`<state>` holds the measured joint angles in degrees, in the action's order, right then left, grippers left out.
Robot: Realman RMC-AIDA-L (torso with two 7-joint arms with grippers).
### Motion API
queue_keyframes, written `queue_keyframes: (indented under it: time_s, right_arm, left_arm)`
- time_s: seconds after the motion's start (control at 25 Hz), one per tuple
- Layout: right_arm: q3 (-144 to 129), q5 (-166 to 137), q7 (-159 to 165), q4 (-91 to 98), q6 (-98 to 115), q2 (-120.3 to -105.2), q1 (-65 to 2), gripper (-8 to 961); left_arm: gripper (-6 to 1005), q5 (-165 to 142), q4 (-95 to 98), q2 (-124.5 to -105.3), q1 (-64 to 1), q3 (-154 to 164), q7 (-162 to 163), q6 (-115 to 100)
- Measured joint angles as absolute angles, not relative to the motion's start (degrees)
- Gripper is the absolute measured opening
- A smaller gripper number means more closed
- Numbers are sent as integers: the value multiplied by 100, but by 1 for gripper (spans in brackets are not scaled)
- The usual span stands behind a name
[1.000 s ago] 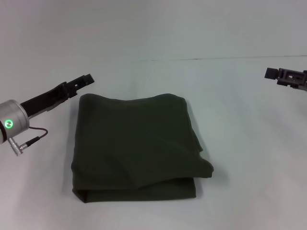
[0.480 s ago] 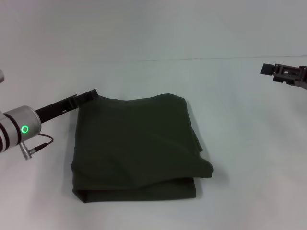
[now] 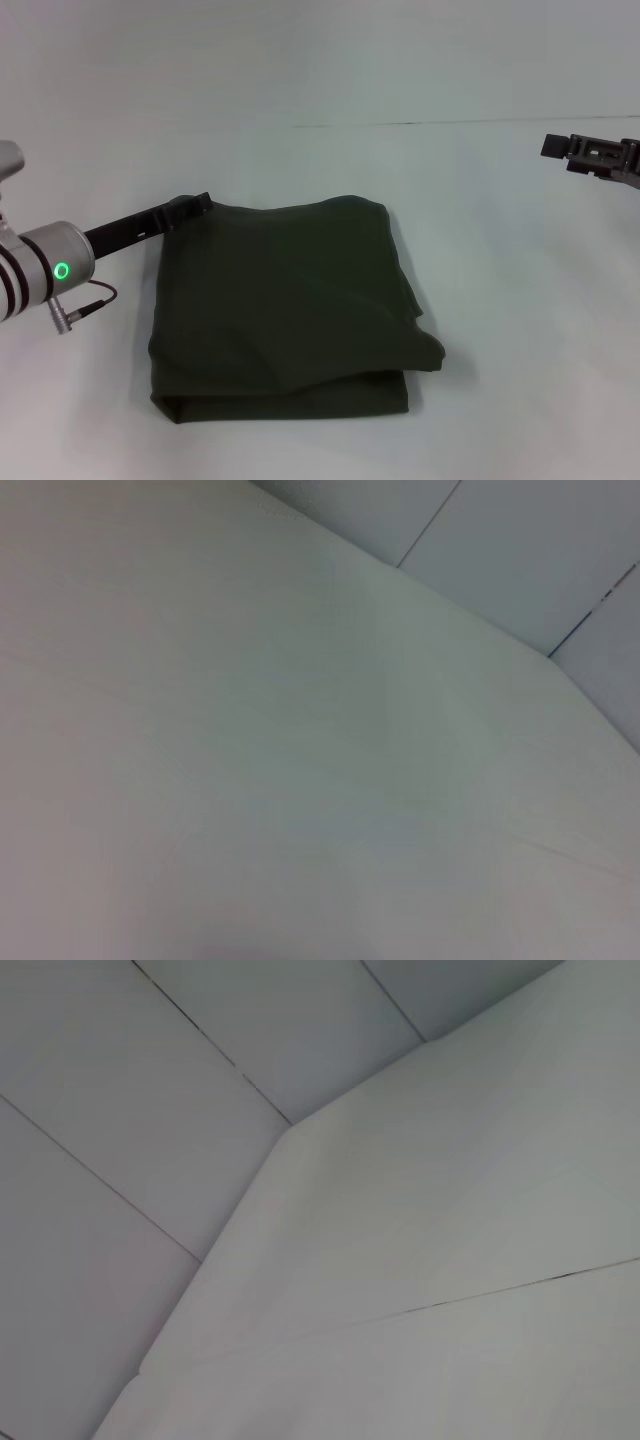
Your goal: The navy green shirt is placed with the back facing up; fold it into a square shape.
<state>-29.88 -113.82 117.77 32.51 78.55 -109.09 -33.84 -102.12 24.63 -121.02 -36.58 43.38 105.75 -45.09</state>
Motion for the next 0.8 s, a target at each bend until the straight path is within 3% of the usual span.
queue_keyframes:
  time_s: [0.52, 0.8]
  right_arm:
    - [-2988, -11382, 11762, 3251, 7842, -10915, -3367, 868]
    - [-2989, -11381, 11740, 3251, 7839, -10942, -3366, 868]
  left_arm:
    - [827, -10231, 2465, -12111, -3666, 4521, 10586, -4498]
    - [578, -10231, 2483, -12102, -3668, 4494, 10604, -4490]
